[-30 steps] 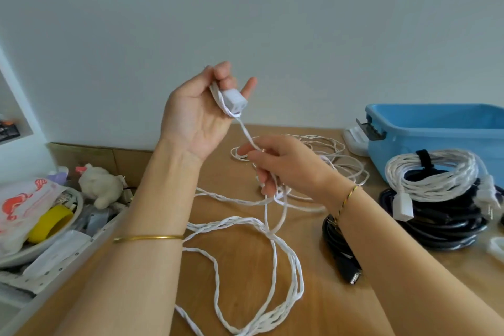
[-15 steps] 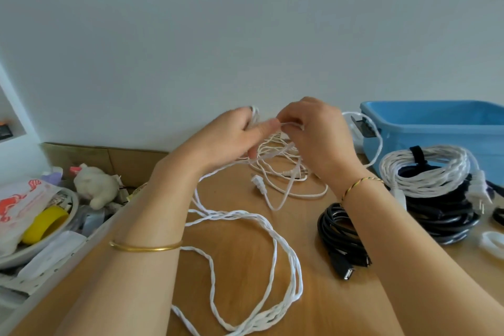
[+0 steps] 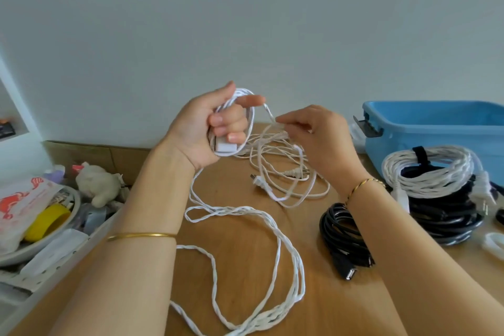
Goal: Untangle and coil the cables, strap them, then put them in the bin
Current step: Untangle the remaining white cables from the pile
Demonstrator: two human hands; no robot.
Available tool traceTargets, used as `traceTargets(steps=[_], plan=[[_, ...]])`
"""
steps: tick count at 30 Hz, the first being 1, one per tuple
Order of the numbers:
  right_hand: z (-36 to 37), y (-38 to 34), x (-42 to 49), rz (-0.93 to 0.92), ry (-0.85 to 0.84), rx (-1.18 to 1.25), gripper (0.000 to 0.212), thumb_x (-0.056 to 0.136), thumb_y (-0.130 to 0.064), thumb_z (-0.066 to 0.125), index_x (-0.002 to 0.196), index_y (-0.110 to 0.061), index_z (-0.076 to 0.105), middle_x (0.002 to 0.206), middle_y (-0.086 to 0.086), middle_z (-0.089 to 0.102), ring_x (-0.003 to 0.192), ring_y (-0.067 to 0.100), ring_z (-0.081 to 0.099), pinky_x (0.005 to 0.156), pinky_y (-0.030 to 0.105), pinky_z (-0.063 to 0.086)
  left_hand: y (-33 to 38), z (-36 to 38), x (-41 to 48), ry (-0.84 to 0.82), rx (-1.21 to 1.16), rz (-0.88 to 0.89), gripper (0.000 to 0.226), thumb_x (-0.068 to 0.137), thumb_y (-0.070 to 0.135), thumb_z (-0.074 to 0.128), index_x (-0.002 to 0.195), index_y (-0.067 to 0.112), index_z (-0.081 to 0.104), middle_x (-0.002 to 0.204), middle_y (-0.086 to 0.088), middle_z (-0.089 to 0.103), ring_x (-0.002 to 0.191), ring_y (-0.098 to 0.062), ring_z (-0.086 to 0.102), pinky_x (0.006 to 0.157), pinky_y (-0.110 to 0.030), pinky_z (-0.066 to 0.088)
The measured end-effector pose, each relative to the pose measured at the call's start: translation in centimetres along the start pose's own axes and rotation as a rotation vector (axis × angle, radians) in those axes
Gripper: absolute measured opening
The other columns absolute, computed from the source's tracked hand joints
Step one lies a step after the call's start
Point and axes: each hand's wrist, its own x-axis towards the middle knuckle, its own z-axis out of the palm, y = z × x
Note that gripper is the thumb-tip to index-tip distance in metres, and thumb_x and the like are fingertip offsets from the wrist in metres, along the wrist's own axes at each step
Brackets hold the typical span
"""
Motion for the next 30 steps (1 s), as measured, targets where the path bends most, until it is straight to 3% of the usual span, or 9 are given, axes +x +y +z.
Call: traceTargets(steps=[4, 7, 10, 14, 16, 19, 23, 27, 30], plan=[[0.7, 1.9, -0.8, 0.174, -0.059, -0.189, 0.018, 0.089, -0.007, 0.056, 0.088, -0.011, 0.073, 0.079, 0.003, 0.068, 0.076, 0.025, 0.062, 0.070, 0.038, 0.052, 2.0, -0.2, -0.7, 0.070, -0.197, 0.220, 0.046, 0.099, 0.028, 0.031, 0.088, -0.001, 0.065, 0.033, 0.007, 0.028, 0.033, -0.007, 0.026, 0.039, -0.014, 0.030], [1.4, 2.4, -1.3, 0.296, -0.197, -0.326, 0.025, 0.088, -0.009, 0.054, 0.067, -0.019, 0.061, 0.078, 0.002, 0.063, 0.077, 0.027, 0.060, 0.064, 0.035, 0.048, 3.1, -0.2, -1.3, 0.161, -0.045, 0.237, 0.044, 0.101, 0.030, 0.029, 0.091, 0.001, 0.062, 0.033, 0.007, 0.026, 0.033, -0.006, 0.025, 0.039, -0.014, 0.030], [1.3, 1.6, -1.1, 0.308, -0.239, -0.398, 0.023, 0.084, 0.000, 0.048, 0.086, -0.010, 0.068, 0.090, 0.009, 0.066, 0.087, 0.030, 0.061, 0.071, 0.039, 0.052, 2.3, 0.2, -0.9, 0.216, 0.127, 0.144, 0.045, 0.102, 0.029, 0.028, 0.090, 0.000, 0.060, 0.032, 0.008, 0.025, 0.032, -0.005, 0.023, 0.038, -0.016, 0.032], [-0.3, 1.0, -0.4, 0.407, -0.002, -0.039, 0.022, 0.090, 0.002, 0.045, 0.098, 0.003, 0.065, 0.097, 0.017, 0.067, 0.091, 0.030, 0.062, 0.083, 0.042, 0.052, 1.4, 0.4, -0.2, 0.283, 0.239, 0.100, 0.044, 0.103, 0.028, 0.032, 0.090, -0.001, 0.063, 0.035, 0.008, 0.026, 0.033, -0.005, 0.022, 0.040, -0.016, 0.031], [-0.7, 0.4, -0.1, 0.524, 0.135, 0.212, 0.031, 0.090, 0.004, 0.042, 0.110, -0.005, 0.064, 0.107, 0.008, 0.066, 0.097, 0.019, 0.059, 0.089, 0.034, 0.050, 1.2, 0.2, -0.1, 0.314, 0.288, 0.095, 0.044, 0.103, 0.028, 0.033, 0.091, 0.000, 0.064, 0.036, 0.007, 0.026, 0.034, -0.006, 0.022, 0.041, -0.016, 0.031], [-0.8, -1.0, 0.0, 0.408, 0.268, 0.242, 0.035, 0.094, -0.003, 0.039, 0.121, -0.012, 0.060, 0.110, -0.003, 0.062, 0.095, 0.003, 0.056, 0.087, 0.018, 0.045, 1.0, 0.1, -0.1, 0.307, 0.344, 0.052, 0.044, 0.103, 0.028, 0.034, 0.093, -0.001, 0.065, 0.037, 0.007, 0.026, 0.034, -0.006, 0.023, 0.041, -0.018, 0.031], [-0.3, -3.0, -0.1, 0.166, 0.054, 0.204, 0.029, 0.093, -0.021, 0.052, 0.121, -0.018, 0.061, 0.113, -0.010, 0.063, 0.106, 0.003, 0.055, 0.094, 0.020, 0.042, 0.2, 0.7, 0.2, 0.223, 0.383, -0.004, 0.043, 0.103, 0.025, 0.032, 0.091, -0.002, 0.064, 0.037, 0.007, 0.026, 0.035, -0.007, 0.023, 0.041, -0.017, 0.030], [1.0, -3.1, -0.4, 0.100, -0.114, 0.165, 0.022, 0.093, -0.021, 0.053, 0.075, -0.011, 0.060, 0.062, -0.009, 0.049, 0.058, 0.007, 0.043, 0.057, 0.024, 0.034, 0.2, 1.4, 0.2, 0.069, 0.163, -0.079, 0.047, 0.100, 0.026, 0.031, 0.077, 0.002, 0.064, 0.032, 0.008, 0.026, 0.032, -0.004, 0.023, 0.038, -0.015, 0.029], [1.1, -2.6, -0.4, 0.175, -0.122, 0.391, 0.028, 0.094, -0.016, 0.051, 0.070, -0.004, 0.056, 0.064, 0.009, 0.055, 0.060, 0.020, 0.050, 0.061, 0.038, 0.043, 0.1, 1.2, 0.0, -0.042, -0.065, -0.090, 0.048, 0.095, 0.026, 0.035, 0.068, 0.005, 0.068, 0.031, 0.009, 0.028, 0.034, -0.006, 0.019, 0.038, -0.015, 0.030]])
